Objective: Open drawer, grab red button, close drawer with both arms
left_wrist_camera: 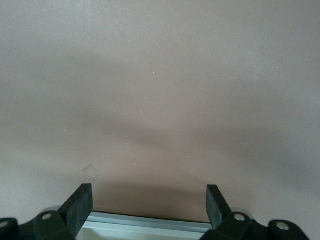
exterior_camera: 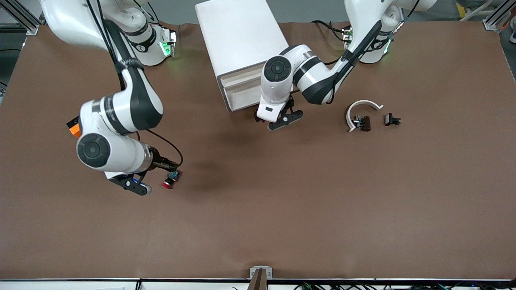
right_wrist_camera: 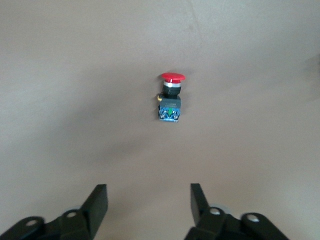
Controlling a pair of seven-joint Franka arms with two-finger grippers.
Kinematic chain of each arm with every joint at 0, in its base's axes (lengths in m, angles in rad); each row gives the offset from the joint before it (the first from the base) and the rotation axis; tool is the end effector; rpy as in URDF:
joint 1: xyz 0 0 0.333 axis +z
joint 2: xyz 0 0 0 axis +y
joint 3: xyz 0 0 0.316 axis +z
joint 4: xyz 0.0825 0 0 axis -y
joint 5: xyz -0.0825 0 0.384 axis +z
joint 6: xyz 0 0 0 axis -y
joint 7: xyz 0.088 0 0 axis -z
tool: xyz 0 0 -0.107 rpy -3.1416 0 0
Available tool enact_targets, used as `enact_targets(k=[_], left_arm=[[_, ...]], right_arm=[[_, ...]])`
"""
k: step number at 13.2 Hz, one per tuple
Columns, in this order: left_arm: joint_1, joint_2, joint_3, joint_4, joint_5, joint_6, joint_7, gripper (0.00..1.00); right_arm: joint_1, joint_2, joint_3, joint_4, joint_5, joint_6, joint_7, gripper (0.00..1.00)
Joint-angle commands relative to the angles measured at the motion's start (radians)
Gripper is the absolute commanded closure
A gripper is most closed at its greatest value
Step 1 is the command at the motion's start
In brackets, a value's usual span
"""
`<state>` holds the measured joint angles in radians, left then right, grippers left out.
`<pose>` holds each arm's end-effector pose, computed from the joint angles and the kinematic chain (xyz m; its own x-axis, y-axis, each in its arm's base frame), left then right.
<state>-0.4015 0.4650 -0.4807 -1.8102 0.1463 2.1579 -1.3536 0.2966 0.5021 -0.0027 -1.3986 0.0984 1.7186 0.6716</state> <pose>0.4274 -0.4744 0.3054 0.9061 0.4106 -0.1024 0.4091 -0.9118 -0.0359 0.6498 0.2065 0.4032 0.9006 -0.3862 -0.1993 -0.3861 -0.9215 0.0414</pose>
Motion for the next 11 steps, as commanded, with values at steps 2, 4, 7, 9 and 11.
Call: enact_targets(k=[2,4,7,9,11], left_arm=[[0.007,-0.022,-0.015,-0.008,0.024,0.003,-0.013,0.00],[-0.002,-0.012,-0.016,-0.006,0.016,0.003,-0.013,0.00],[-0.011,-0.006,-0.039,-0.008,0.007,0.003,-0.016,0.00],[-0.014,0.000,-0.055,-0.011,-0.002,0.003,-0.016,0.00],[-0.036,0.012,-0.061,-0.011,-0.005,0.003,-0.016,0.00]], right_arm=[[0.042,-0.106,0.001,0.023,-0.048,-0.040,0.000,0.00],[0.053,-0.160,0.001,0.023,-0.049,-0.086,-0.012,0.00],[0.033,-0.238,-0.010,0.014,-0.051,-0.160,-0.165,0.00],[-0.014,-0.276,-0.010,0.009,-0.052,-0.210,-0.211,0.00],[-0.084,-0.316,-0.010,-0.002,-0.052,-0.241,-0.338,0.00]])
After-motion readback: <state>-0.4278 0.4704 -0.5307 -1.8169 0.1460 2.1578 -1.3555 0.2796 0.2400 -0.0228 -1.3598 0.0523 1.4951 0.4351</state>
